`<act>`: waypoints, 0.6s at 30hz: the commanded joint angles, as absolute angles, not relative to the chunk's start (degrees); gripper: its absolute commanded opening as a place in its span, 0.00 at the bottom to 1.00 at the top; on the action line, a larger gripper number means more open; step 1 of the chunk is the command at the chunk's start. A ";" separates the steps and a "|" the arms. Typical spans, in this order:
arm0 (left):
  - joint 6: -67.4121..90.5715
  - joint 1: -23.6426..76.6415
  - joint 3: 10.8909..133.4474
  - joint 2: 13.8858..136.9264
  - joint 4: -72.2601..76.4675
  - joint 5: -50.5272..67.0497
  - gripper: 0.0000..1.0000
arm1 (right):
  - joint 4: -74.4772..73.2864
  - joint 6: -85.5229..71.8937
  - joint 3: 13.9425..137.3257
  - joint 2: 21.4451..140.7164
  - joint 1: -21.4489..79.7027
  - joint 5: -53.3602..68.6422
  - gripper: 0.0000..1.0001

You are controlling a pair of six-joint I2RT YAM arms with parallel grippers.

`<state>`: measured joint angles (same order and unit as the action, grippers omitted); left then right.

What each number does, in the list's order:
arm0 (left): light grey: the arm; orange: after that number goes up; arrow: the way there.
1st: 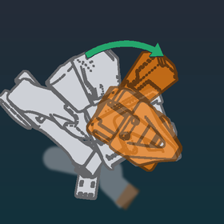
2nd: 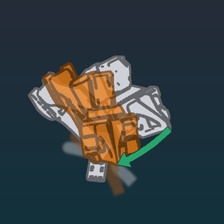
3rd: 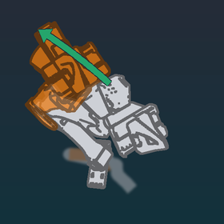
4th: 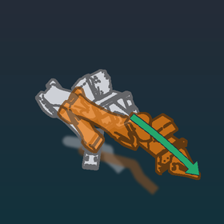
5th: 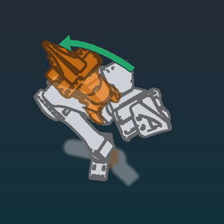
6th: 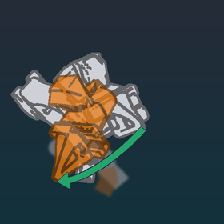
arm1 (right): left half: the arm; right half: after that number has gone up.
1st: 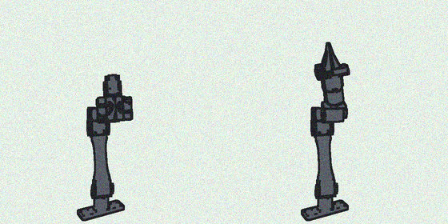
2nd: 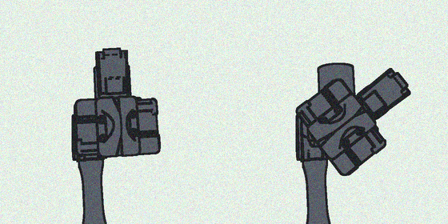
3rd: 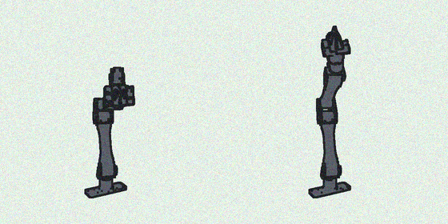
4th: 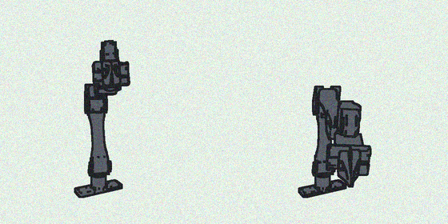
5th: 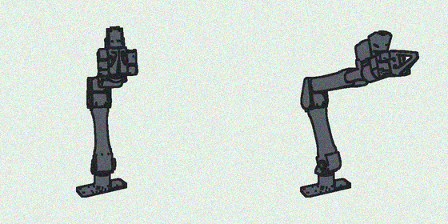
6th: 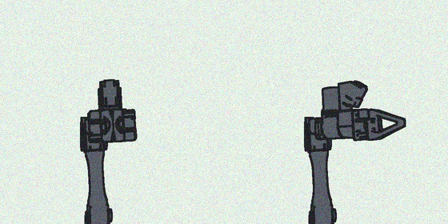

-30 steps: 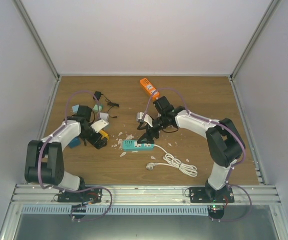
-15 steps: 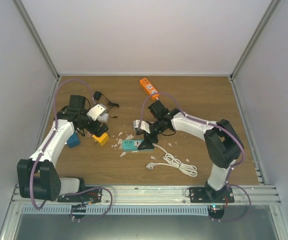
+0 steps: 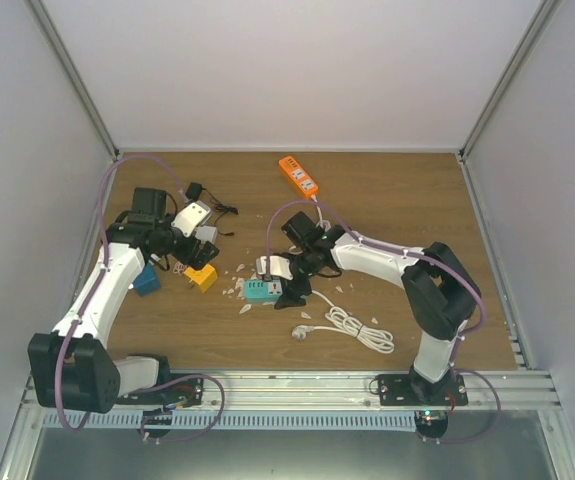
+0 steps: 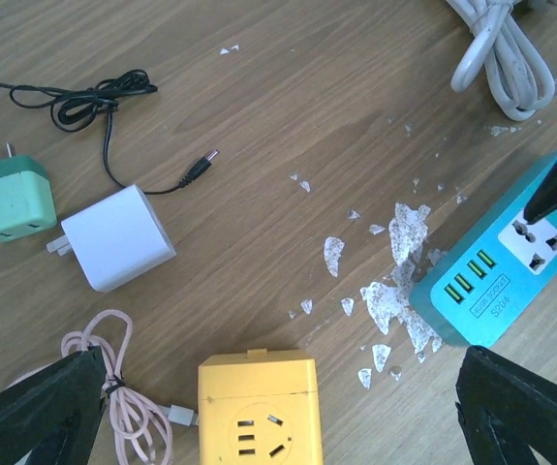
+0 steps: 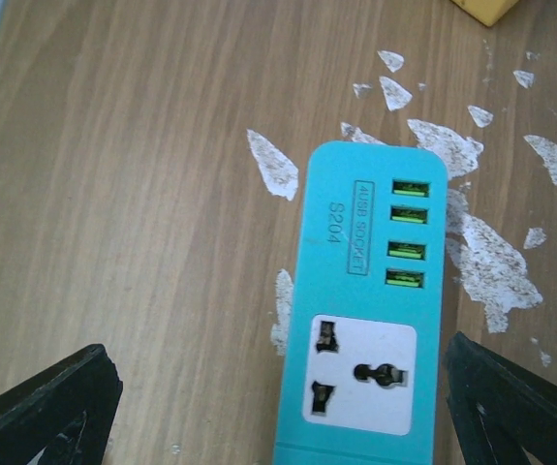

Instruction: Pull the plug off the socket

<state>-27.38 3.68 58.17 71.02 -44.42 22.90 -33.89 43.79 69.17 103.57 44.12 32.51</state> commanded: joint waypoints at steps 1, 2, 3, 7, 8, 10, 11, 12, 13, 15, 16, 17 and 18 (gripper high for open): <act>-26.18 3.32 58.02 69.50 -43.11 23.59 0.99 | -31.44 43.65 70.58 106.09 45.12 26.18 0.92; -26.16 3.33 57.94 69.56 -43.05 23.39 0.99 | -31.14 43.18 70.99 106.73 45.26 25.56 0.92; -26.11 3.30 57.86 69.65 -42.99 23.31 0.99 | -31.06 42.96 71.44 107.23 45.38 25.11 0.92; -26.10 3.33 58.07 69.95 -42.96 23.28 0.99 | -30.88 42.80 71.58 109.31 46.16 23.47 0.88; -26.11 3.29 58.09 69.96 -42.98 23.33 0.99 | -30.66 42.64 71.43 109.65 46.34 23.07 0.87; -26.03 3.30 57.97 69.96 -42.65 23.53 0.99 | -29.93 42.04 71.13 110.30 46.62 22.27 0.81; -26.08 3.29 57.93 69.98 -42.59 23.54 0.99 | -29.70 41.75 70.96 110.44 46.63 22.04 0.78; -26.02 3.32 57.84 70.04 -42.50 23.49 0.99 | -29.45 41.45 70.75 110.41 46.60 21.78 0.74; -26.05 3.27 57.77 70.11 -42.45 23.50 0.99 | -29.26 41.28 70.29 110.16 46.63 21.50 0.69; -26.08 3.33 57.73 70.27 -42.35 23.57 0.99 | -28.49 41.35 68.75 109.19 46.58 20.62 0.60; -26.07 3.34 57.74 70.37 -42.36 23.55 0.99 | -28.09 41.50 67.70 108.58 46.58 20.18 0.56; -26.07 3.34 57.74 70.40 -42.36 23.66 0.99 | -27.76 41.79 66.62 107.84 46.62 19.63 0.51; -26.04 3.32 57.76 70.40 -42.35 23.73 0.99 | -27.49 42.14 65.25 106.84 46.59 19.03 0.48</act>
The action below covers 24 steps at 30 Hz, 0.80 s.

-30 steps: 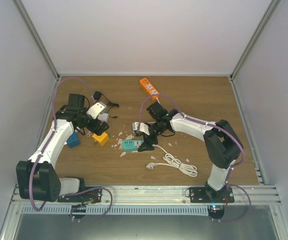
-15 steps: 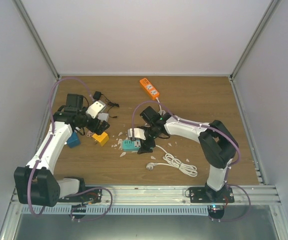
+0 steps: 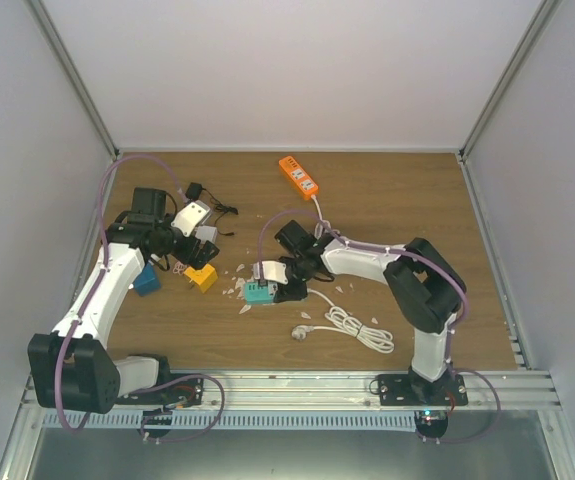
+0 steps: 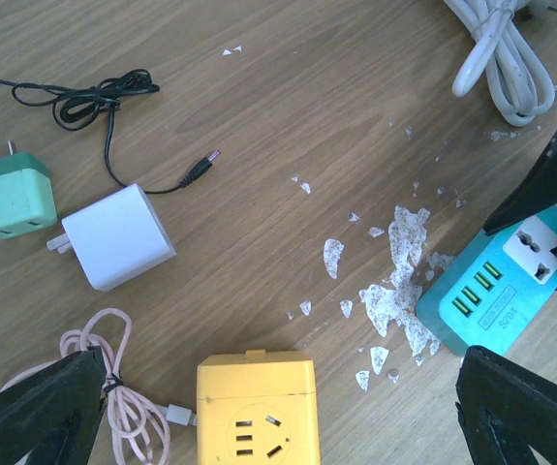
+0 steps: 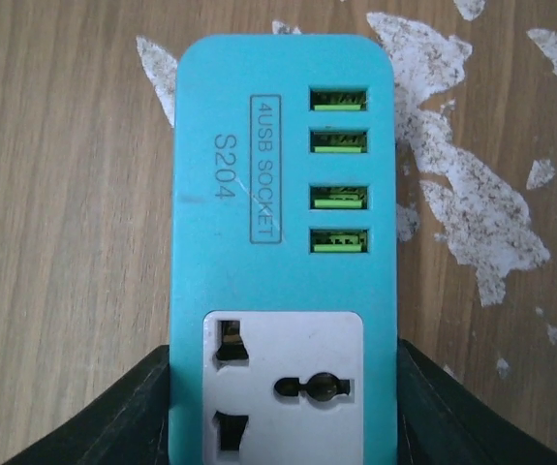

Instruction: Pull the plug off the socket

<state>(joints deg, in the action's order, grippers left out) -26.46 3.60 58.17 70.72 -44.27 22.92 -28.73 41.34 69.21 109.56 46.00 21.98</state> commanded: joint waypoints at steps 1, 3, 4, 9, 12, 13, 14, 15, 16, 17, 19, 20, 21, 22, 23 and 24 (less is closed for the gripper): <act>-26.02 3.28 57.75 70.41 -42.32 23.86 0.99 | -27.10 42.45 63.83 105.86 46.43 18.39 0.44; -26.04 3.34 57.62 70.48 -42.33 23.99 0.99 | -26.91 43.36 60.64 103.78 45.86 17.91 0.39; -26.04 3.30 57.57 70.49 -42.42 24.10 0.99 | -26.88 43.65 59.81 102.71 45.24 17.83 0.37; -26.10 3.34 56.81 69.82 -42.64 24.11 0.99 | -28.12 47.04 52.92 98.27 39.76 18.04 0.31; -26.24 3.34 56.39 69.44 -42.74 24.05 0.99 | -29.04 49.80 49.19 95.91 34.61 17.42 0.30; -26.27 3.32 56.34 69.37 -42.72 24.03 0.99 | -29.33 50.71 48.01 95.43 33.46 17.47 0.30; -26.28 3.32 56.38 69.40 -42.74 24.00 0.99 | -29.74 51.58 47.09 94.45 30.71 17.59 0.30; -26.28 3.34 56.42 69.43 -42.71 23.98 0.99 | -30.10 52.56 46.12 93.83 28.72 17.71 0.30; -26.30 3.34 56.43 69.49 -42.71 23.97 0.99 | -30.52 53.54 45.10 93.26 26.80 17.70 0.30; -26.21 3.33 56.50 69.72 -42.58 23.95 0.99 | -30.84 54.67 44.22 92.65 24.95 17.62 0.30; -26.29 3.29 56.79 70.22 -42.49 24.04 0.99 | -31.60 56.89 42.57 91.60 21.48 17.35 0.29; -26.27 3.29 56.89 70.61 -42.58 24.10 0.99 | -31.98 57.94 41.80 91.29 19.70 17.33 0.29; -26.33 3.31 57.28 71.07 -42.61 24.22 0.99 | -32.40 58.98 41.07 91.05 17.77 17.35 0.29; -26.22 3.34 57.49 71.36 -42.64 24.35 0.99 | -32.83 60.53 40.37 90.98 15.57 17.42 0.29; -26.19 3.29 57.70 71.71 -42.73 24.43 0.99 | -33.29 61.74 39.98 90.92 13.51 17.35 0.29; -26.24 3.30 57.93 72.02 -42.84 24.58 0.99 | -33.64 62.82 39.71 90.96 11.09 17.19 0.29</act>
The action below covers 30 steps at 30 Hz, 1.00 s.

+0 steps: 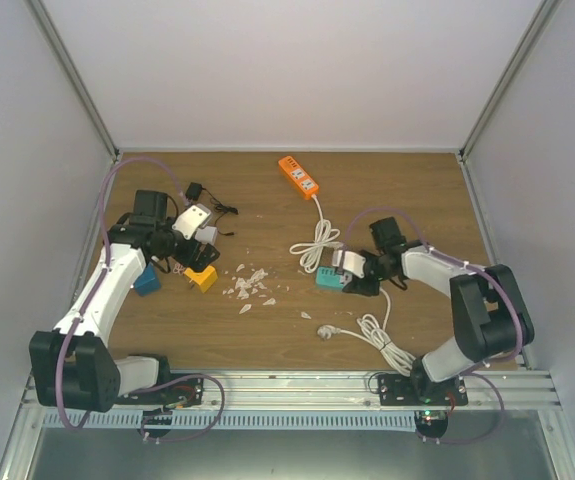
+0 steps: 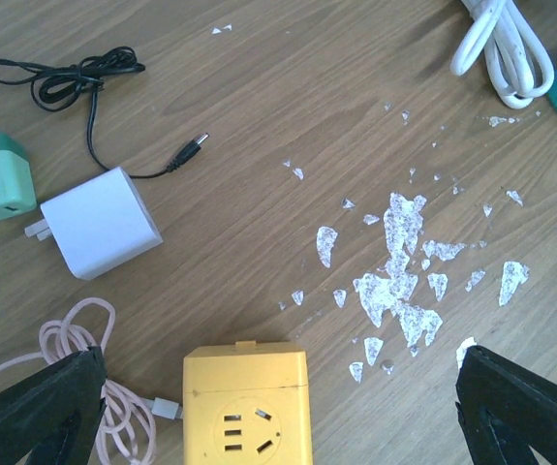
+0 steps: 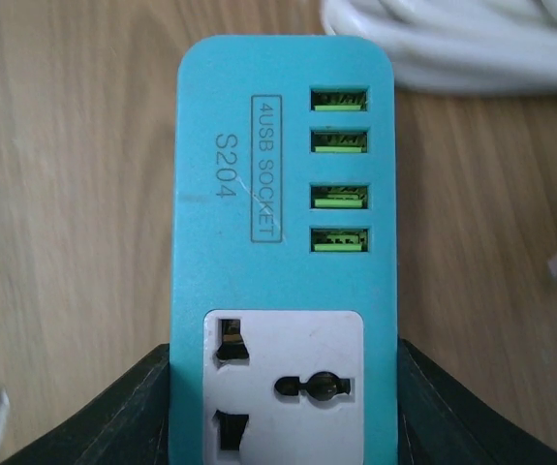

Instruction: Pull the plug off the socket

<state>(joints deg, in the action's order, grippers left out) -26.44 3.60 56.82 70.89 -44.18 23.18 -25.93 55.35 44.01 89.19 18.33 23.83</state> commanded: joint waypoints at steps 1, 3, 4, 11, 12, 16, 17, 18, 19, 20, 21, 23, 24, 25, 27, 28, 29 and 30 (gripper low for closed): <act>-26.24 3.32 58.11 72.26 -42.84 24.73 0.99 | -33.85 63.80 39.60 91.07 8.71 16.95 0.29; -26.25 3.27 58.31 72.62 -42.82 24.87 0.99 | -34.23 65.48 40.26 91.64 3.98 16.60 0.29; -26.32 3.29 58.43 72.68 -42.72 25.05 0.99 | -34.41 65.97 41.00 92.15 1.85 16.52 0.29; -26.91 3.43 58.51 73.48 -41.55 27.26 0.99 | -34.53 60.17 52.42 100.17 -8.83 20.93 0.29; -27.06 3.55 58.72 73.78 -41.38 27.60 0.99 | -33.12 57.06 54.91 101.51 -9.07 21.08 0.29; -27.42 4.01 59.73 74.67 -41.29 28.22 0.99 | -28.80 48.87 62.00 107.50 -9.19 20.68 0.29; -27.49 4.08 60.02 74.85 -41.22 28.26 0.99 | -28.00 47.36 63.77 108.89 -9.22 20.66 0.29; -27.46 4.19 60.17 74.92 -41.12 28.14 0.99 | -27.52 46.23 65.84 110.37 -9.18 20.59 0.29; -27.49 4.18 60.28 74.96 -41.13 27.91 0.99 | -27.06 45.03 67.73 111.85 -9.20 20.50 0.29; -27.49 4.15 60.35 74.97 -41.06 27.85 0.99 | -26.74 43.89 69.91 113.25 -9.18 20.43 0.29; -27.45 4.20 60.31 74.95 -40.89 27.75 0.99 | -26.46 43.01 71.98 114.74 -9.22 20.41 0.29; -27.36 4.26 60.05 74.97 -40.55 27.53 0.99 | -26.03 41.06 76.34 117.69 -9.23 20.45 0.29; -27.36 4.28 59.96 75.05 -40.47 27.51 0.99 | -25.84 40.10 78.48 119.92 -9.21 20.32 0.29; -27.26 4.30 59.88 75.18 -40.39 27.55 0.99 | -25.73 39.14 81.01 121.73 -9.18 20.11 0.29; -27.08 4.26 59.85 75.32 -40.43 27.53 0.99 | -25.83 37.28 86.03 125.47 -9.20 19.76 0.29; -27.14 4.29 59.85 75.35 -40.37 27.59 0.99 | -26.07 36.47 88.76 127.18 -9.23 19.75 0.29; -27.09 4.30 59.92 75.40 -40.42 27.59 0.99 | -26.29 35.61 91.29 129.02 -9.18 19.77 0.29; -27.16 4.31 59.92 75.40 -40.47 27.55 0.99 | -26.48 34.65 94.07 130.67 -9.15 20.08 0.29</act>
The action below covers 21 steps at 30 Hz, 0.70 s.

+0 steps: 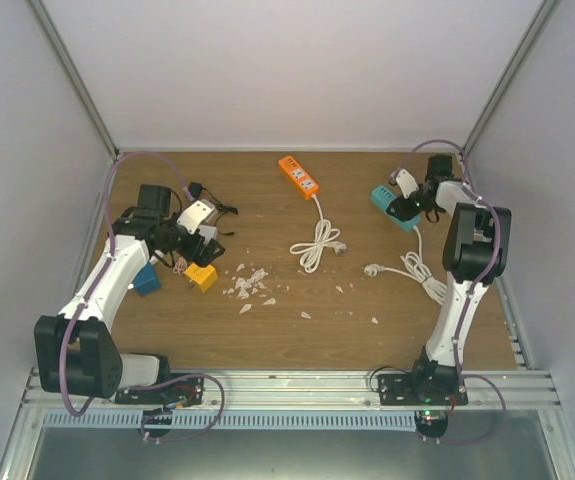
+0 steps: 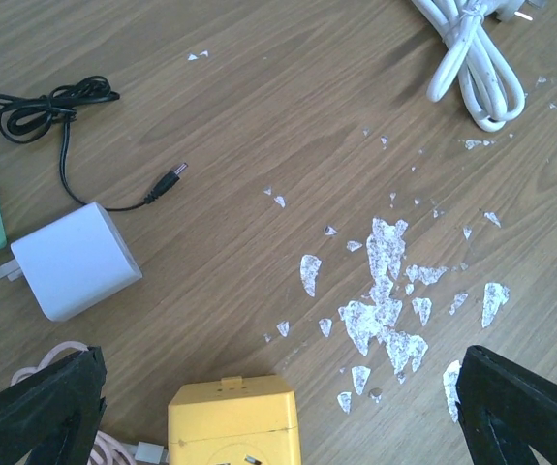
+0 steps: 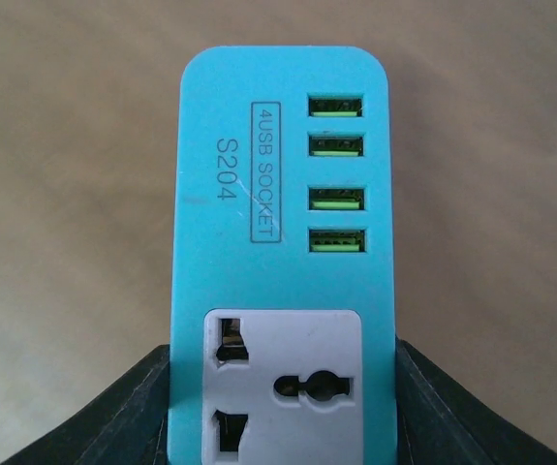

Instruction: Pull the plug off the socket

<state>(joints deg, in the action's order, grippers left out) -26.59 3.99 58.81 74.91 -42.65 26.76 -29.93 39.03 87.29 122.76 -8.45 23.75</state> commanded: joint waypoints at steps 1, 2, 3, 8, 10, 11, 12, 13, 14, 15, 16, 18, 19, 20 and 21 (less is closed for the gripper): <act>-27.24 4.31 59.89 75.33 -40.51 27.55 0.99 | -26.67 33.64 96.42 132.16 -9.15 20.31 0.29; -27.33 4.23 59.94 75.32 -40.51 27.45 0.99 | -27.02 32.61 99.25 133.71 -9.14 20.69 0.29; -27.43 4.28 59.94 75.28 -40.51 27.47 0.99 | -27.36 31.67 102.01 135.16 -9.02 21.06 0.30; -27.44 4.26 59.92 75.77 -39.92 27.30 0.99 | -27.74 26.73 113.21 140.54 -7.39 21.78 0.32; -27.41 4.30 60.24 76.08 -39.90 27.39 0.99 | -27.30 25.31 115.83 142.15 -6.68 21.78 0.33; -27.30 4.31 60.37 76.13 -39.86 27.29 0.99 | -27.10 24.74 116.98 142.66 -6.42 21.79 0.35; -27.25 4.27 60.48 76.13 -39.73 27.15 0.99 | -26.99 24.22 117.82 143.07 -6.22 21.87 0.37; -27.19 4.24 60.61 76.11 -39.65 27.03 0.99 | -26.84 23.91 118.56 143.35 -6.04 21.88 0.40; -27.27 4.28 60.64 76.04 -39.53 27.00 0.99 | -26.88 23.64 119.00 143.50 -5.92 21.88 0.43; -27.21 4.25 60.76 75.97 -39.52 26.89 0.99 | -26.88 23.38 119.23 143.53 -5.85 21.95 0.47; -27.16 4.30 60.86 75.94 -39.51 26.72 0.99 | -27.01 23.18 119.33 143.43 -5.85 22.01 0.50; -27.02 4.26 61.07 75.69 -39.33 26.63 0.99 | -27.39 23.06 119.26 142.89 -5.80 22.23 0.59; -26.87 4.27 61.10 75.63 -39.23 26.71 0.99 | -27.75 23.10 119.26 142.40 -5.86 22.25 0.64; -26.81 4.19 61.34 75.51 -39.37 26.99 0.99 | -27.98 23.07 119.15 141.79 -5.83 22.42 0.69; -26.97 4.14 61.65 75.54 -39.64 27.54 0.99 | -28.17 23.03 118.62 141.07 -5.88 22.80 0.71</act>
